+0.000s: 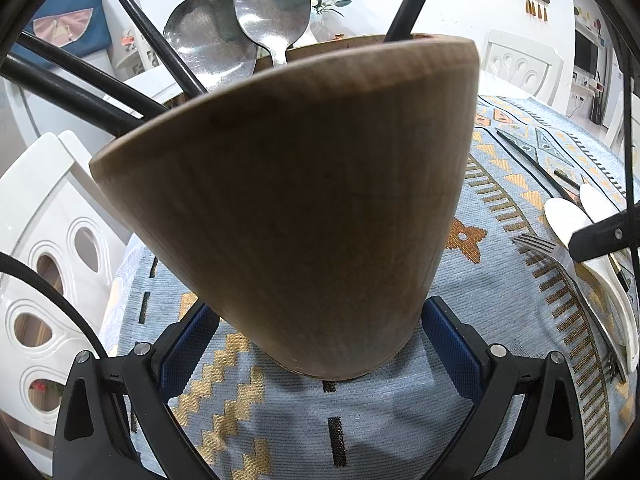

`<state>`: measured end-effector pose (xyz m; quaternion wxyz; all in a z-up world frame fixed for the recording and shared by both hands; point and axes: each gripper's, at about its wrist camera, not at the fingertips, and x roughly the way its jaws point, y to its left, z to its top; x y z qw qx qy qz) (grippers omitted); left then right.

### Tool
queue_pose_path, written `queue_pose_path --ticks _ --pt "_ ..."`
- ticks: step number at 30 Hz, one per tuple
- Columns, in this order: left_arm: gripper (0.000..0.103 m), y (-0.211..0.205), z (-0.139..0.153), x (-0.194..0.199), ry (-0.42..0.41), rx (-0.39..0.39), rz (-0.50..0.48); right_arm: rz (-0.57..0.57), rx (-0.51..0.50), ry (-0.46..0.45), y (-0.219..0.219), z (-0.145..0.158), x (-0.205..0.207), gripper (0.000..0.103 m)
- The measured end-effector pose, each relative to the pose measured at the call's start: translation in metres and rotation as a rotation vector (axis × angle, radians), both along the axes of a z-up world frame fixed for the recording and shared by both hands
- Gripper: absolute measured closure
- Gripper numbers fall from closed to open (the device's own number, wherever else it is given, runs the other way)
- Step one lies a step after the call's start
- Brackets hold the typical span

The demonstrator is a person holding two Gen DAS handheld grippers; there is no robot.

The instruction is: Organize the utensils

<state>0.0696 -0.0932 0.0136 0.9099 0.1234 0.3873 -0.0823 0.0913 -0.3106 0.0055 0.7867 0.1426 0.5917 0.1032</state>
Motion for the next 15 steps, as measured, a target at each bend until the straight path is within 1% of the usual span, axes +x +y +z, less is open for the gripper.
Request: queue_pose_path --ticks 1,2,3,4,5,9,12,14,15 --pt "0.001 -0.001 0.000 0.000 0.000 -0.001 0.000 0.014 -0.016 0.006 0.002 0.001 0.001 0.097" --pt "0.001 0.000 0.000 0.000 0.000 -0.001 0.000 0.029 -0.039 0.016 0.002 0.001 0.000 0.091" --pt "0.001 0.000 0.000 0.000 0.001 -0.001 0.000 0.048 -0.061 0.029 0.004 0.001 -0.002 0.082" --pt "0.001 -0.001 0.000 0.000 0.000 -0.001 0.000 0.062 -0.073 0.038 0.005 -0.001 -0.002 0.076" --pt "0.001 0.000 0.000 0.000 0.001 -0.001 0.000 0.072 -0.080 0.045 0.007 -0.004 -0.004 0.066" --pt "0.001 0.000 0.001 0.000 0.001 -0.002 0.000 0.066 -0.121 0.042 0.017 -0.013 -0.008 0.065" --pt "0.001 0.001 0.002 0.000 0.003 -0.003 0.000 0.027 -0.239 0.068 0.029 -0.023 -0.002 0.065" --pt "0.001 0.001 0.002 0.000 0.003 -0.004 0.000 0.016 -0.298 0.047 0.039 -0.025 0.002 0.066" --pt "0.001 0.001 0.001 0.000 0.003 -0.004 0.000 0.025 -0.333 0.030 0.043 -0.024 0.004 0.071"
